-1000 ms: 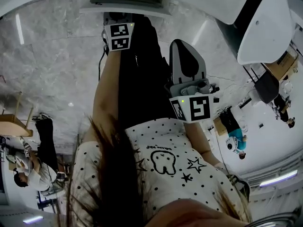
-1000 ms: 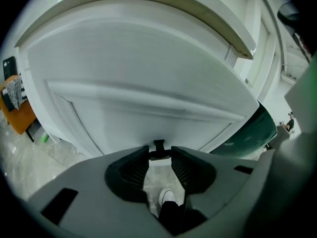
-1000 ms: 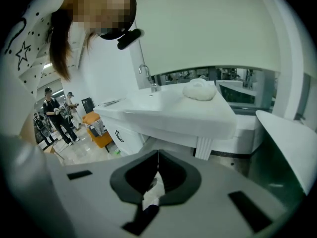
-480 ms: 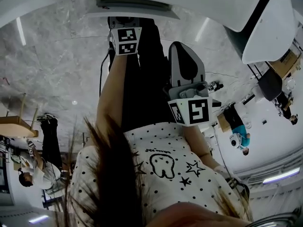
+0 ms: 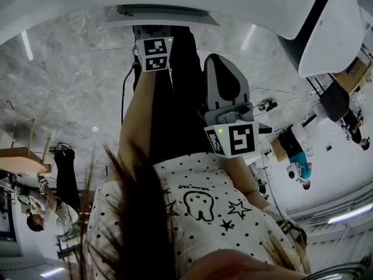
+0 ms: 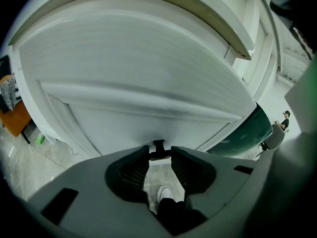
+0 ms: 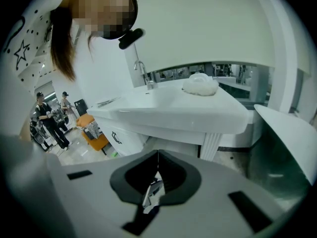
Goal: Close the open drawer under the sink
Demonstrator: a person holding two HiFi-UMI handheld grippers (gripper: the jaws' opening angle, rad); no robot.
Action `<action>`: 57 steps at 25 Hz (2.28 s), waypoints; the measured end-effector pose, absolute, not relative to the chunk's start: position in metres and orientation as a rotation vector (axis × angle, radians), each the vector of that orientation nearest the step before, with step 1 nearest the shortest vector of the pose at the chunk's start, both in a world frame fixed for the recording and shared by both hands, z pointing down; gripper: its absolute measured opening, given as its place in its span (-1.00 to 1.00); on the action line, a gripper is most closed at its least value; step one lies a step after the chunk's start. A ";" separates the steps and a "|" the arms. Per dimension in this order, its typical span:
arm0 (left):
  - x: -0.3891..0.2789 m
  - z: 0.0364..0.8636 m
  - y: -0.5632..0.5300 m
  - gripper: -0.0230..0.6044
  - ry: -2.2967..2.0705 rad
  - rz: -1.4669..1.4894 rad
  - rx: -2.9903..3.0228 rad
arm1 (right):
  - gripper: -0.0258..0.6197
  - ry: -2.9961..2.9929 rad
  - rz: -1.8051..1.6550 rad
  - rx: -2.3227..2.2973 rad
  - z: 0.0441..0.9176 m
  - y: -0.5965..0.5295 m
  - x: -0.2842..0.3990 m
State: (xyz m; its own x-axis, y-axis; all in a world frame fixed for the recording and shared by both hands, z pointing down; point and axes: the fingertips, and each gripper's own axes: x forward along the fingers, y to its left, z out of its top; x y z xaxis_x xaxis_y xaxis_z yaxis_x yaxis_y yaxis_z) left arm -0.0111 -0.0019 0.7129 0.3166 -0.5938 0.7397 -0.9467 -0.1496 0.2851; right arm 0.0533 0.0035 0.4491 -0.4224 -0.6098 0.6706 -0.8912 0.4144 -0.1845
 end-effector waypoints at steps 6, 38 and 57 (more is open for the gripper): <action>-0.010 0.713 -0.003 -0.48 -1.379 0.606 1.839 | -0.88 -2.162 0.739 1.265 0.451 0.001 0.057; -0.010 0.708 -0.037 -0.48 -1.414 0.573 1.856 | -0.88 -2.137 0.753 1.309 0.452 -0.015 0.083; -0.012 0.709 -0.048 -0.48 -1.426 0.559 1.858 | -0.88 -2.141 0.766 1.304 0.455 -0.017 0.080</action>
